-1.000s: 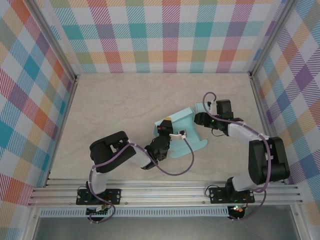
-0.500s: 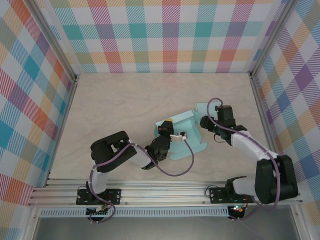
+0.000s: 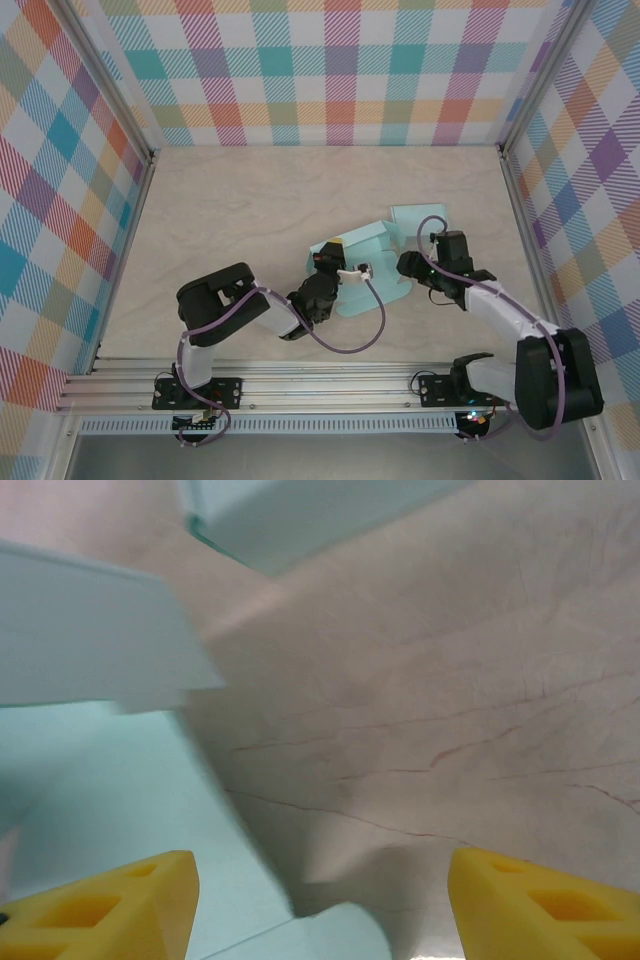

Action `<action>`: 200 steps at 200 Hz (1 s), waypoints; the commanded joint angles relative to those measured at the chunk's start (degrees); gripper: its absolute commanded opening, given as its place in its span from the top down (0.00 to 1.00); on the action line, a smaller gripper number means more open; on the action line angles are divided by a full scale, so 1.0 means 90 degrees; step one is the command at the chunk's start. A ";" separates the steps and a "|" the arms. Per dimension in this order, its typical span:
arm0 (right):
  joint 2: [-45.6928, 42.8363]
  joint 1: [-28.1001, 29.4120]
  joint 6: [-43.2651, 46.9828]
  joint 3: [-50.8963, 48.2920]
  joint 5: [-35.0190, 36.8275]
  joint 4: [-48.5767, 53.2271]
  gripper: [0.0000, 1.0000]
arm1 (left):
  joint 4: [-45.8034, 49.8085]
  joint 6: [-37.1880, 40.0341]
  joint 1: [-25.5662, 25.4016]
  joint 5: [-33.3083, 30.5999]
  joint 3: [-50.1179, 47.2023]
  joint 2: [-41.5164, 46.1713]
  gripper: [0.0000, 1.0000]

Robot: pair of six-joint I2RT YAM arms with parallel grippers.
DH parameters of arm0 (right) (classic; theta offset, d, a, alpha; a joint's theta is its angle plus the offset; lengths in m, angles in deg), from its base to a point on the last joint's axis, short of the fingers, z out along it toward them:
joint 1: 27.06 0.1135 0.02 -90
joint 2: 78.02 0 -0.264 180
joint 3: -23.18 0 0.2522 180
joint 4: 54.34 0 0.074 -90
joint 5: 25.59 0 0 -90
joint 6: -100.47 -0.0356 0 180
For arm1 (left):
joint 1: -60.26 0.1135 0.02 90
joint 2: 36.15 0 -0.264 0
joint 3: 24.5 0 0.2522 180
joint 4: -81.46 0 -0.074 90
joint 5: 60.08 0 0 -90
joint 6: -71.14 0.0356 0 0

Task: Fold the paper box

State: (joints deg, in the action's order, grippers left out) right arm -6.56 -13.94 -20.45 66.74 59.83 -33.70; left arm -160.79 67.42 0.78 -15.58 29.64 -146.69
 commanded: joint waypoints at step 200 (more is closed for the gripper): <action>0.1130 0.0221 -0.0804 0.0903 0.1271 -0.0388 0.47 | -0.0051 -0.0333 0.0085 0.0095 -0.0185 0.0400 1.00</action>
State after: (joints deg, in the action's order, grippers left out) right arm 4.70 -11.47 -31.62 72.91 68.70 -30.42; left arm -159.74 65.13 0.82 -15.12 27.91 -144.13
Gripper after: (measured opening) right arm 0.526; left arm 0.054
